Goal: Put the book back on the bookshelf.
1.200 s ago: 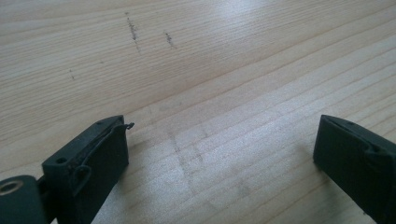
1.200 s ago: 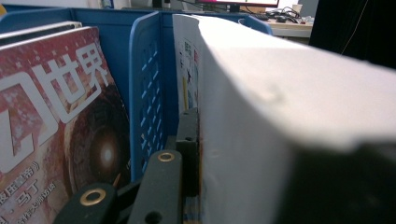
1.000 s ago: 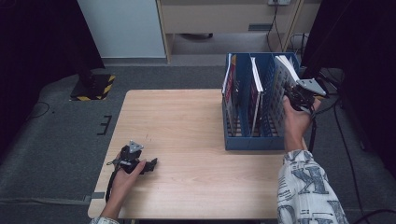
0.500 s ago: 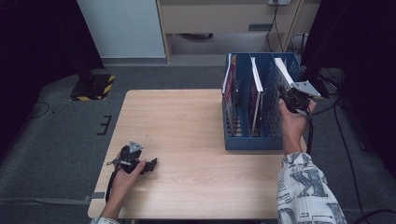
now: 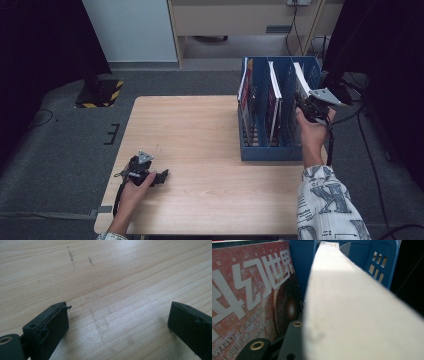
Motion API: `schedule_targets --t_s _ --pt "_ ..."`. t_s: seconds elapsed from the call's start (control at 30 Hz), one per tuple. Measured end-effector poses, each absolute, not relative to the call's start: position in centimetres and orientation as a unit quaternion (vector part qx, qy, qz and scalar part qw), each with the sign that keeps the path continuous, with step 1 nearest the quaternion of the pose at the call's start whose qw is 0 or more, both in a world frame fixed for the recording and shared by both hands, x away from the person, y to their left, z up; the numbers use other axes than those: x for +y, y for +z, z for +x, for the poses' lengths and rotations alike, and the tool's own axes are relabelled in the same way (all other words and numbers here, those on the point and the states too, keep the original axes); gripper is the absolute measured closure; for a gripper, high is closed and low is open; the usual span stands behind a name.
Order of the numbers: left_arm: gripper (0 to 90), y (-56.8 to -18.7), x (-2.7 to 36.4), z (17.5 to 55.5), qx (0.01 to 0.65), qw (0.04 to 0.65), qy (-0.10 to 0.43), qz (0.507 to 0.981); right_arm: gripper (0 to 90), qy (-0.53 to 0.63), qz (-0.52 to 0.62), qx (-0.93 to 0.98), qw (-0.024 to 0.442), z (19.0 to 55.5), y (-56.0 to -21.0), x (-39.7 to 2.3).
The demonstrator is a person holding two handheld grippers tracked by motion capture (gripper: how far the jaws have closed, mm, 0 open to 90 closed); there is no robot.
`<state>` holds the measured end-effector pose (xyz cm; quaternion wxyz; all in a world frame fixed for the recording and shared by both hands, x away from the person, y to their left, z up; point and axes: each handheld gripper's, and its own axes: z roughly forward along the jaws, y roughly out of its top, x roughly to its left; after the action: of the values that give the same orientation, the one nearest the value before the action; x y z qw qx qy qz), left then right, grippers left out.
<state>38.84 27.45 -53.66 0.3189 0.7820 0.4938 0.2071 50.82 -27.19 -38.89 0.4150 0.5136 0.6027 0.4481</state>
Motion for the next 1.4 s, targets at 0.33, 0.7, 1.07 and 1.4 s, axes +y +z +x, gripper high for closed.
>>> schedule_targets --t_s 0.33,0.7,1.07,1.4 --pt "2.2 -53.7 27.5 38.9 0.494 0.319 0.207 0.782 61.6 0.454 0.511 0.606 0.406 50.6 -38.7 -27.0" --pt "2.1 -53.7 27.5 38.9 0.494 0.319 0.206 0.782 48.7 0.461 0.513 0.605 0.399 50.2 -38.5 -27.2" --pt "2.1 -53.7 27.5 38.9 0.494 0.319 0.206 0.782 36.1 0.460 0.518 0.605 0.392 49.6 -38.1 -27.4" --pt "2.1 -53.7 27.5 38.9 0.494 0.319 0.206 0.782 24.0 0.459 0.528 0.610 0.373 48.8 -38.2 -27.8"
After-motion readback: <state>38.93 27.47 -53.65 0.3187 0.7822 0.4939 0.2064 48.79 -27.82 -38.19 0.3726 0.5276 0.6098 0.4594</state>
